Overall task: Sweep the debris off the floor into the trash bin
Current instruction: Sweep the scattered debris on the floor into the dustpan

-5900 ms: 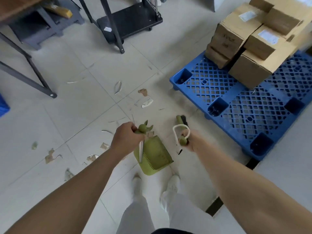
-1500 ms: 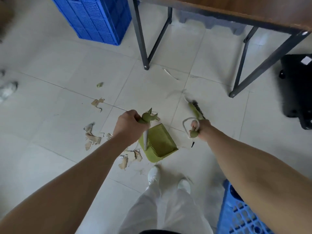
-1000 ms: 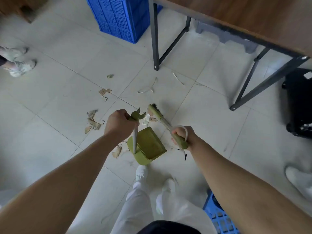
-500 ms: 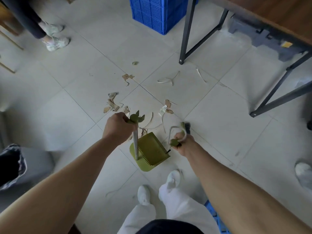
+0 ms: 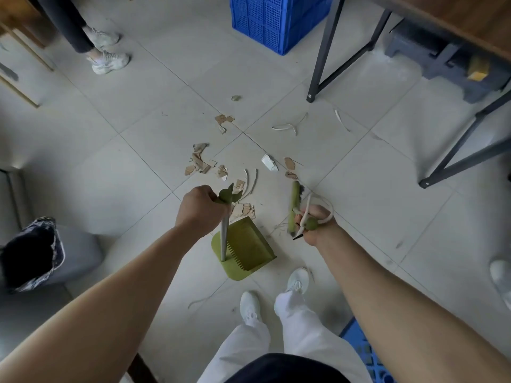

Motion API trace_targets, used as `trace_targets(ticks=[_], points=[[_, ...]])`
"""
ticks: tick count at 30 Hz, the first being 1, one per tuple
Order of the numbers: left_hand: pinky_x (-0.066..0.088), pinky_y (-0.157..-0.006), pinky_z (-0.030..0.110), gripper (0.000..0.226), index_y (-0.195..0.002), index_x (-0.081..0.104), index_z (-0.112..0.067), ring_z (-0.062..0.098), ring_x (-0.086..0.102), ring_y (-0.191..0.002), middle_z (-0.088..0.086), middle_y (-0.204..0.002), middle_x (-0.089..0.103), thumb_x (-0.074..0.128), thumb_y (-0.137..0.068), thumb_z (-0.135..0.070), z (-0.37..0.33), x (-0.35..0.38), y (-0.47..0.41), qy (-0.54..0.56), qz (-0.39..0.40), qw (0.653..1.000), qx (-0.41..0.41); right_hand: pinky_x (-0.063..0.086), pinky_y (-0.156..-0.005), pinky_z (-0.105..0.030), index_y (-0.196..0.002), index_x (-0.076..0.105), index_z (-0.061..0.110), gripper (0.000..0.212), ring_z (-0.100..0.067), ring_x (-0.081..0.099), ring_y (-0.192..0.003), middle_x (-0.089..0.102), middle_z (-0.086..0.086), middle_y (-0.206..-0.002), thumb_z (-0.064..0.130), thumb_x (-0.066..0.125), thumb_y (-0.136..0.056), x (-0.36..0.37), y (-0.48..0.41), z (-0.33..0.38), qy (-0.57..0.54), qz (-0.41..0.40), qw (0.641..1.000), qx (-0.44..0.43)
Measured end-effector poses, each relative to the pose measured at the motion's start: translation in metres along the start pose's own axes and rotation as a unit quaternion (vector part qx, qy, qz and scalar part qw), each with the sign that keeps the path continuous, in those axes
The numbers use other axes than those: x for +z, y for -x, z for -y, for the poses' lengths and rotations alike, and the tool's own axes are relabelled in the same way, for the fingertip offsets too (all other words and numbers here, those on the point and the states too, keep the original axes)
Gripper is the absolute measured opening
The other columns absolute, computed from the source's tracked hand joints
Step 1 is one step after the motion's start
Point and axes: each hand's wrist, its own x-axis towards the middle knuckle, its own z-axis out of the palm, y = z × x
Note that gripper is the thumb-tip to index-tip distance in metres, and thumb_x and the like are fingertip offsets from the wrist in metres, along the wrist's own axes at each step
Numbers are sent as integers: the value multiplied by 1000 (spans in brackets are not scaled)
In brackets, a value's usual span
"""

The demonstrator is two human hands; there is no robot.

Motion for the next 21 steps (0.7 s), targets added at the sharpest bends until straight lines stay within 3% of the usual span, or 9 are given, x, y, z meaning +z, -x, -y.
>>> trace_targets(ticks=[2,4,7,10,12,14,18,21], points=[[33,-44,21,24,-73,52,-11,18,46,-52,2,-66,54,67,-83,-27,9,-6,1,3,-2,1000,2,56,-54,-17,-110,50,8,26,-19,45,-53,41,-10,-73,-4,33,-94,4,7,-4,8,-26,999,-18],[34,-45,22,23,-74,53,-11,19,47,-54,2,-65,54,67,-84,-27,19,-12,2,3,-6,1000,4,51,-44,-16,-102,48,7,21,-20,43,-59,41,-12,-74,-5,33,-94,8,15,-13,-1,-35,999,2],[35,-46,22,24,-74,53,-11,19,48,-55,1,-65,54,67,-84,-28,29,-20,1,8,-11,1000,-1,41,-43,-24,-90,43,9,20,-19,41,-59,40,-11,-72,-4,29,-95,27,23,-39,-6,-17,999,35],[34,-45,21,25,-70,51,-13,16,46,-54,0,-66,53,69,-82,-25,34,-25,-1,5,-9,1000,-8,43,-38,-18,-91,46,9,18,-18,47,-60,44,-12,-76,-1,32,-97,53,16,-59,18,16,998,53],[34,-46,22,24,-71,51,-12,17,46,-54,1,-67,53,70,-81,-23,34,-26,-5,8,-9,1000,-9,44,-36,-19,-92,47,5,16,-15,50,-49,44,-10,-73,2,33,-97,60,5,-59,-12,39,998,51],[35,-48,23,23,-72,52,-12,18,47,-57,2,-68,53,71,-80,-22,32,-27,-9,17,-10,1000,-10,41,-31,-15,-76,44,8,24,-12,48,-33,41,-9,-71,2,33,-96,58,-5,-51,-64,42,996,47],[39,-53,27,24,-72,51,-13,22,50,-63,4,-70,56,72,-78,-22,18,-23,-20,34,-3,999,-4,38,-29,-13,-71,40,9,26,-14,42,-52,43,-10,-77,1,36,-95,48,-7,-31,-96,37,994,42],[37,-52,26,24,-70,49,-14,20,49,-61,3,-68,54,71,-79,-21,-3,-15,-27,39,6,999,13,40,-31,-13,-71,42,9,27,-17,46,-49,43,-9,-75,4,39,-97,34,-9,-5,-121,22,992,8]])
